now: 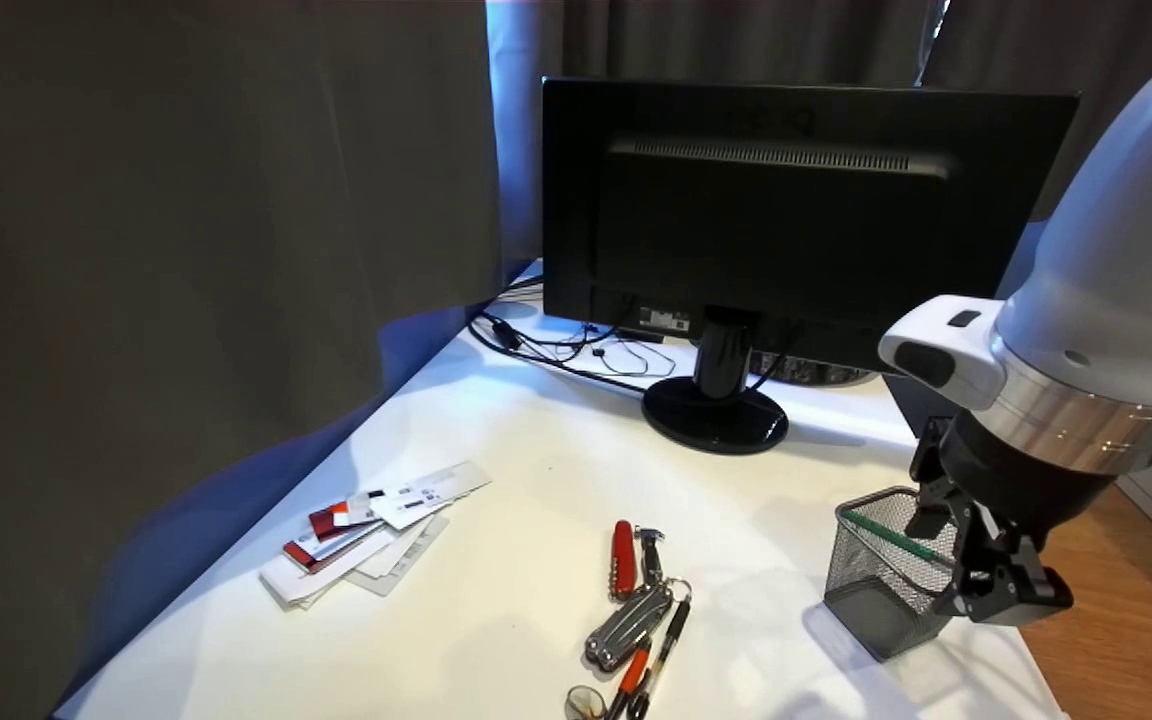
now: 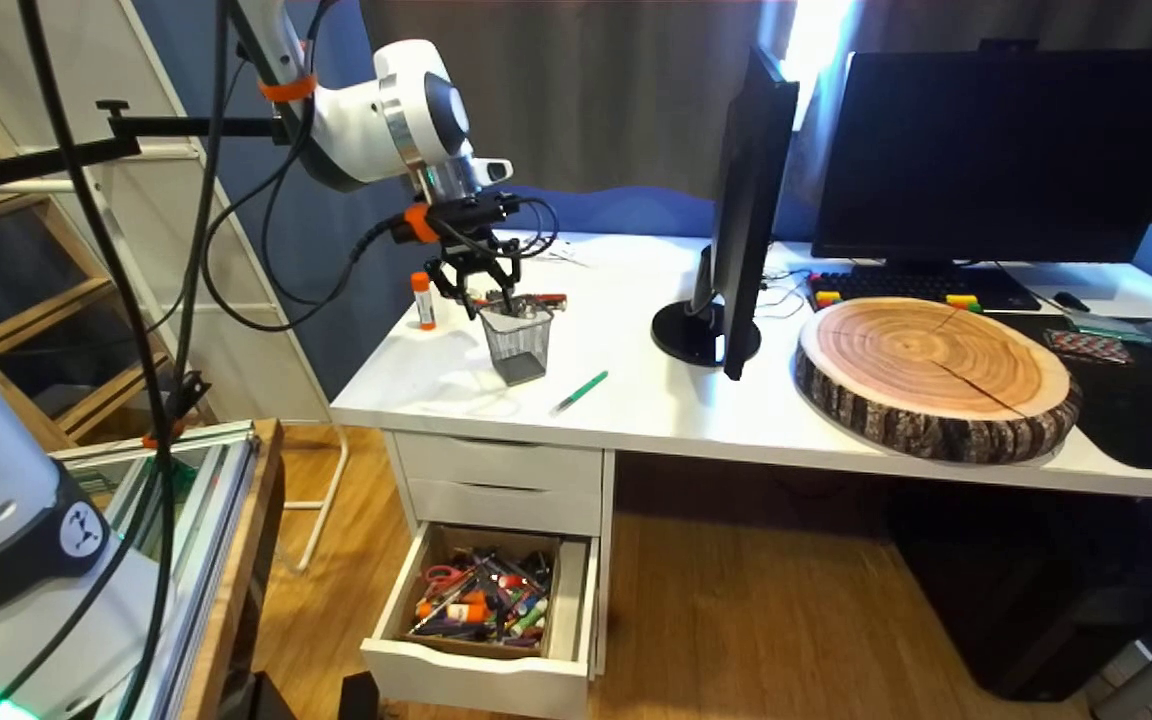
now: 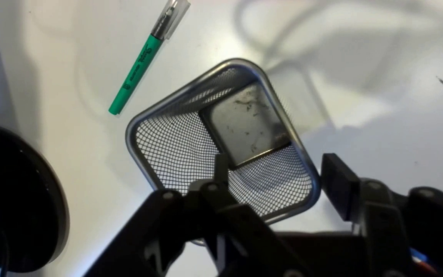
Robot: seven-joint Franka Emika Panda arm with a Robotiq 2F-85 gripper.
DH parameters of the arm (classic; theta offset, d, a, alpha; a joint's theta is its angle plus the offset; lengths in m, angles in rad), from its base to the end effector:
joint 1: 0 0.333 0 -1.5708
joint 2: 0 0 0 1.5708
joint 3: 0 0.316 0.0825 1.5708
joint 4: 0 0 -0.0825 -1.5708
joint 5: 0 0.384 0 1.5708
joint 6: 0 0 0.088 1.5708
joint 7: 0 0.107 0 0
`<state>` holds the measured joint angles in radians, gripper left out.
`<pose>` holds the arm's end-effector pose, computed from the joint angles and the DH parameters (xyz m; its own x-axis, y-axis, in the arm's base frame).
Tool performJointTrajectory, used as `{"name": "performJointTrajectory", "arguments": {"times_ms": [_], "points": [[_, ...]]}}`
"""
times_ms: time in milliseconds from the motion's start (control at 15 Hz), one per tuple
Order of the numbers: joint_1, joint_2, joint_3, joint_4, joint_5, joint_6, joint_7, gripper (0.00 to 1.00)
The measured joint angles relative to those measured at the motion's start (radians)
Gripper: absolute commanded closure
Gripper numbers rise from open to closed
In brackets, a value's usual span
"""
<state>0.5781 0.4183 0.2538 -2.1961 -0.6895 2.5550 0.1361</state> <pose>0.3610 0.4139 0.1924 0.3110 0.9488 -0.0561 0.9229 -0.2874 0.2562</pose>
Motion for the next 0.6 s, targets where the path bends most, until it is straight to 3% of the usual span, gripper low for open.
{"name": "performJointTrajectory", "arguments": {"times_ms": [133,600], "points": [[0.006,-0.029,-0.01,-0.01,-0.015,-0.009,0.059,0.0],[-0.034,-0.184,-0.076,-0.143,-0.065,-0.004,0.33,0.0]]}}
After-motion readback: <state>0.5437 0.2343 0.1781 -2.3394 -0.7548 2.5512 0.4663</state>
